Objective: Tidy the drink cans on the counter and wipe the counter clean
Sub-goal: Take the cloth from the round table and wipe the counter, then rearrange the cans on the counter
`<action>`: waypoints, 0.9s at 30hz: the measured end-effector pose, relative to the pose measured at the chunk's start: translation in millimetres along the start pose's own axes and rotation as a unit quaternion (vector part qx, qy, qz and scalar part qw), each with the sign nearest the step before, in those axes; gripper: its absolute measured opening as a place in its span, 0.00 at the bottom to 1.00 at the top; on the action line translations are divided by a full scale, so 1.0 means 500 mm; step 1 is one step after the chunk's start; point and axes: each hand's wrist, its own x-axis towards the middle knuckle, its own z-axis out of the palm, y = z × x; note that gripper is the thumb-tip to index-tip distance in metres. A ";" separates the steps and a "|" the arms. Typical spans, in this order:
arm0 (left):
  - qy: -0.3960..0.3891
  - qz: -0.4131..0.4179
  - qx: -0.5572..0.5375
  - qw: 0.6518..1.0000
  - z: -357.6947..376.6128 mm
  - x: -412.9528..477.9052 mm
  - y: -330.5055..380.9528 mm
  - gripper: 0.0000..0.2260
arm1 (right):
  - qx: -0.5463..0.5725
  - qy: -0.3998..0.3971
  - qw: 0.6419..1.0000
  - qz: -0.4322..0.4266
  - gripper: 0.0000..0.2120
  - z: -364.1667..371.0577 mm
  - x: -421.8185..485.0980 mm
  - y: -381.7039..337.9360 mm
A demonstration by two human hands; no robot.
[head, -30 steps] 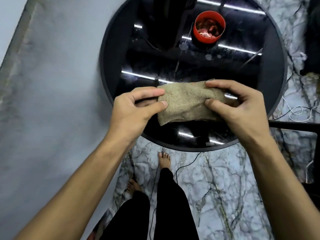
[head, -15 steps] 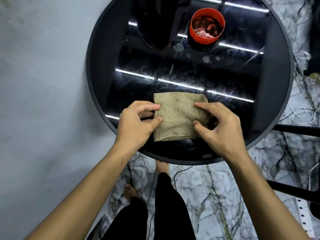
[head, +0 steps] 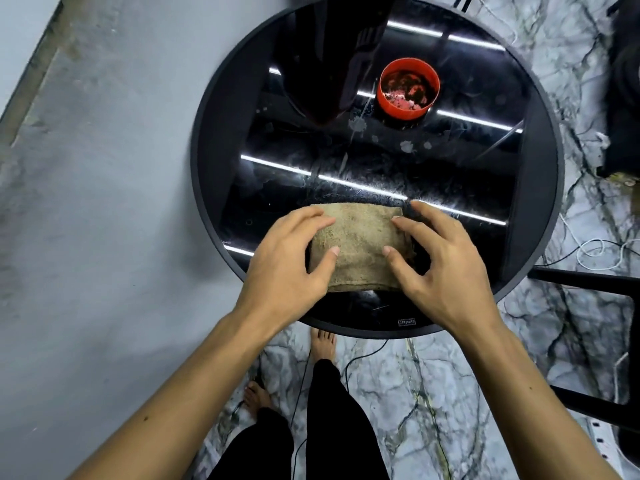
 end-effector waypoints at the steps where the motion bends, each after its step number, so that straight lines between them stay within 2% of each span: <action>1: -0.012 0.009 0.018 1.000 -0.003 0.000 0.004 0.21 | -0.007 -0.010 1.000 -0.010 0.25 -0.005 0.002 -0.007; 6: -0.050 0.051 0.085 0.994 -0.033 -0.004 0.021 0.26 | -0.029 -0.068 0.996 -0.053 0.28 -0.034 0.009 -0.046; 11: -0.036 0.068 0.118 0.990 -0.088 -0.015 0.046 0.27 | -0.051 -0.095 0.991 -0.083 0.29 -0.075 0.023 -0.100; 20: 0.040 0.037 0.111 0.992 -0.235 -0.078 0.065 0.26 | -0.095 -0.088 0.971 -0.198 0.30 -0.134 0.066 -0.247; 27: 0.122 -0.003 0.114 0.986 -0.374 -0.158 0.061 0.25 | -0.089 -0.102 0.948 -0.289 0.28 -0.129 0.089 -0.399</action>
